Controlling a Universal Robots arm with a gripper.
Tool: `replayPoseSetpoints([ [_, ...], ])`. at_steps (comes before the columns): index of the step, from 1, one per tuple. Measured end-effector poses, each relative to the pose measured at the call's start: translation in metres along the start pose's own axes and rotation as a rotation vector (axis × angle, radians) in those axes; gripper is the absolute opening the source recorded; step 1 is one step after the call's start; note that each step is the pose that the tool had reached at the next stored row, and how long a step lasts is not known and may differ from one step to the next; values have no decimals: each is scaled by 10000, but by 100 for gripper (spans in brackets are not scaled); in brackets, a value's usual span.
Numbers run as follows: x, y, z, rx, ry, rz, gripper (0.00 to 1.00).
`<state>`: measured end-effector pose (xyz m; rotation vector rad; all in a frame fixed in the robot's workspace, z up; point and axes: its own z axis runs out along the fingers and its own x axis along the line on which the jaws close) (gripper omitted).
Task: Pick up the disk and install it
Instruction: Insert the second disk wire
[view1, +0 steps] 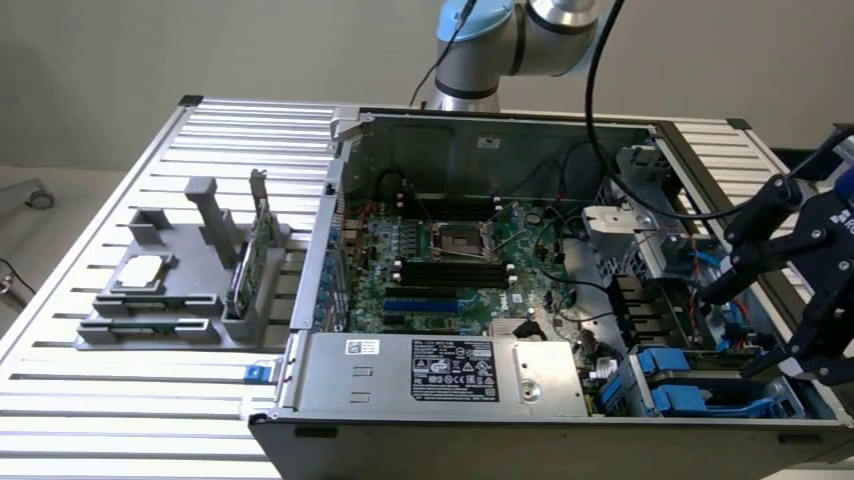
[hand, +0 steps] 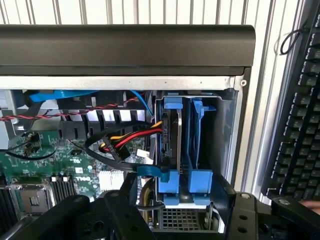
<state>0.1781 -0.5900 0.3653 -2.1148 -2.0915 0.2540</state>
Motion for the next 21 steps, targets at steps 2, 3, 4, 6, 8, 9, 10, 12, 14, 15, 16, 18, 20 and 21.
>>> replayPoseSetpoints([
  [2, 5, -9, -40, 9, -26, 6, 70],
  [3, 6, -12, -56, 15, -39, 9, 70],
  [4, 6, -10, -62, 22, -45, 9, 70],
  [6, 7, 1, -66, 30, -47, 10, 70],
  [8, 7, 7, -67, 31, -47, 11, 70],
  [9, 7, 8, -65, 32, -46, 11, 70],
  [10, 7, 9, -61, 32, -45, 12, 70],
  [12, 7, 14, -48, 32, -46, 10, 70],
  [14, 7, 18, -32, 32, -47, 11, 70],
  [15, 7, 20, -24, 32, -46, 11, 70],
  [16, 7, 23, -18, 32, -47, 10, 70],
  [18, 8, 27, -10, 32, -48, 11, 70],
  [20, 7, 33, -6, 31, -49, 11, 70],
  [21, 8, 35, -2, 31, -49, 11, 70],
])
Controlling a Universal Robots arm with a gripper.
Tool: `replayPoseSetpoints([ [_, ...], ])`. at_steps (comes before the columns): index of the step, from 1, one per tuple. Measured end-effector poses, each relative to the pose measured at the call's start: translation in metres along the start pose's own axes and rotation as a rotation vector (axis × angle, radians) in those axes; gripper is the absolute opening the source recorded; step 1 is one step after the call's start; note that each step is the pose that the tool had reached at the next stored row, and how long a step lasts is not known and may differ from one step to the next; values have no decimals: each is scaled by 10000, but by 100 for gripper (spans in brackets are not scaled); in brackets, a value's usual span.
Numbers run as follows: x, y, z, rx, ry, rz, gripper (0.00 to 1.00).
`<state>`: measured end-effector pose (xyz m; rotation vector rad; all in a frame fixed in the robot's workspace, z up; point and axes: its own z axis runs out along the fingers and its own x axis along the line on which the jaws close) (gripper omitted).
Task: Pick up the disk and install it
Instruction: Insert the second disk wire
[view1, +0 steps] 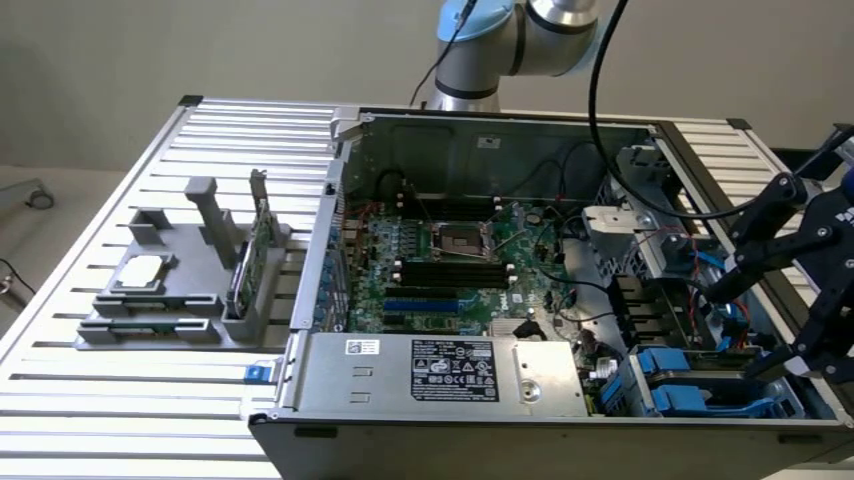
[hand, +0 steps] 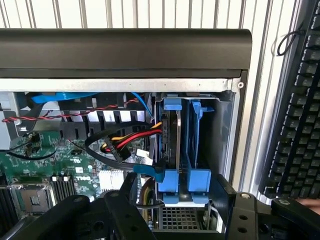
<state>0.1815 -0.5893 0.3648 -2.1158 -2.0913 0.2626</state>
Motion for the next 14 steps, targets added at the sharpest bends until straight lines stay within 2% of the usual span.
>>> replayPoseSetpoints([
  [14, 1, 28, 43, 0, -56, 42, 70],
])
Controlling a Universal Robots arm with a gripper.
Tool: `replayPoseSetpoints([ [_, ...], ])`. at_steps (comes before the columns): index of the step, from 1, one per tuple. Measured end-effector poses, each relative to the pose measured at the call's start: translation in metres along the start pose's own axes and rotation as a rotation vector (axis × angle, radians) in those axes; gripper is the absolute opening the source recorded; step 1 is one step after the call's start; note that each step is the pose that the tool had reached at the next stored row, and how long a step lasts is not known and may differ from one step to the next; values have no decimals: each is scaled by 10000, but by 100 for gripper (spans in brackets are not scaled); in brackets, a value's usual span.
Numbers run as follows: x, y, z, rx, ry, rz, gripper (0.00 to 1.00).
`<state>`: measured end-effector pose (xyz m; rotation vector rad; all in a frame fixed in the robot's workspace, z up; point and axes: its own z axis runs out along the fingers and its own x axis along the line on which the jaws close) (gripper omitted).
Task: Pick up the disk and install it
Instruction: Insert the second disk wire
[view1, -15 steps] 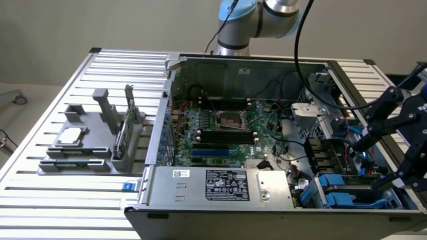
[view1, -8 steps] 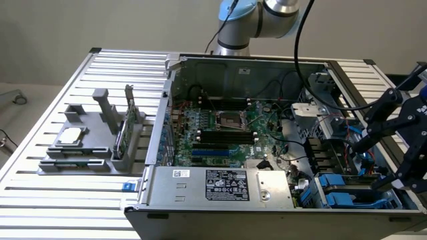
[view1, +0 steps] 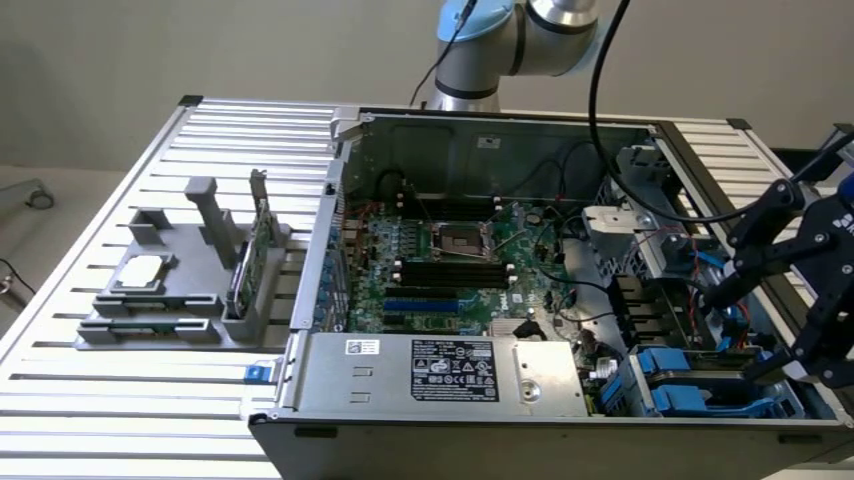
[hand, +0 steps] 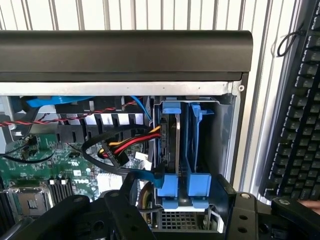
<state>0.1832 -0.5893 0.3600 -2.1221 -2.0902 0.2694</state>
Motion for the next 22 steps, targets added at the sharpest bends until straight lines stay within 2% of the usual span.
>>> replayPoseSetpoints([
  [8, 0, 13, 7, 0, -59, 38, 70],
  [10, 0, 18, 7, 0, -73, 46, 62],
  [12, 1, 25, 8, 1, -77, 49, 62],
  [13, 1, 28, 7, 1, -79, 51, 55],
  [19, 1, 41, 6, 1, -88, 54, 53],
  [20, 1, 43, 6, 1, -89, 55, 45],
  [22, 1, 46, 7, 1, -91, 56, 45],
])
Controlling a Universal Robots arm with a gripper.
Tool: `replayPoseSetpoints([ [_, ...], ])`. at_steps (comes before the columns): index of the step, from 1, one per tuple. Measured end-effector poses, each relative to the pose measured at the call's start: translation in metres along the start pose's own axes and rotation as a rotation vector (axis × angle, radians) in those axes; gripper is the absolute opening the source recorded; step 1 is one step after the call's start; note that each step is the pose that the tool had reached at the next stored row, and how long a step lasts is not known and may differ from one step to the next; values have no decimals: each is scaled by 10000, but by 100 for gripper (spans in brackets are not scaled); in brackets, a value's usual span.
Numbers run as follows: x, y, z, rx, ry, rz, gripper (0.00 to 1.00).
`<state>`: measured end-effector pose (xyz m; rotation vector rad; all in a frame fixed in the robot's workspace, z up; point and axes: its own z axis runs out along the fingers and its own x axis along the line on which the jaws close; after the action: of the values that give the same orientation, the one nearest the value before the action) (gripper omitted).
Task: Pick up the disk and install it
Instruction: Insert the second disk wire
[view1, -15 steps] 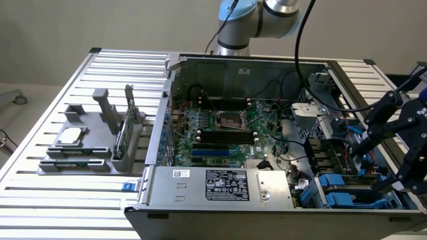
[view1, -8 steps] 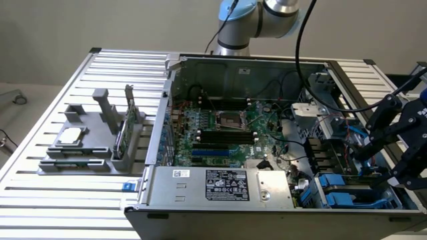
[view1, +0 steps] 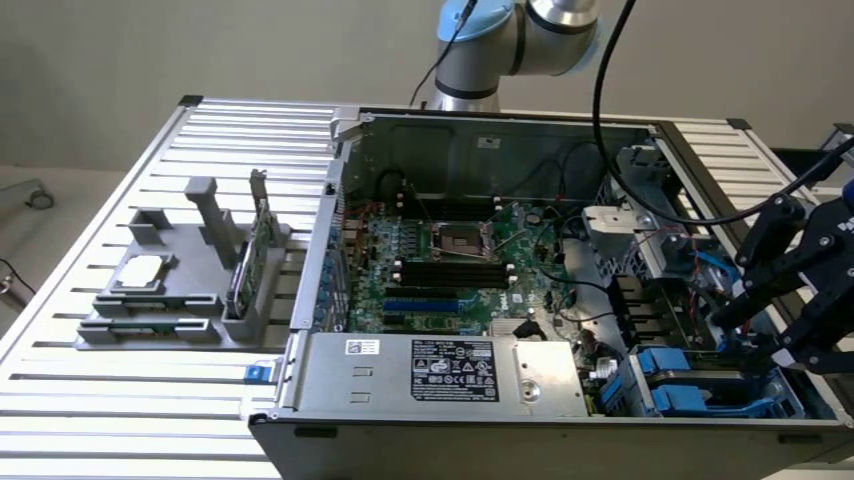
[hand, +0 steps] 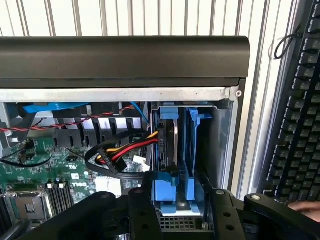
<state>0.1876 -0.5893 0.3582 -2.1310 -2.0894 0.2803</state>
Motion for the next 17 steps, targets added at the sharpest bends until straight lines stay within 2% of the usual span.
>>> replayPoseSetpoints([
  [11, -2, -17, -3, 8, -3, 1, 45],
  [17, -3, -51, -11, 133, -12, -2, 45],
])
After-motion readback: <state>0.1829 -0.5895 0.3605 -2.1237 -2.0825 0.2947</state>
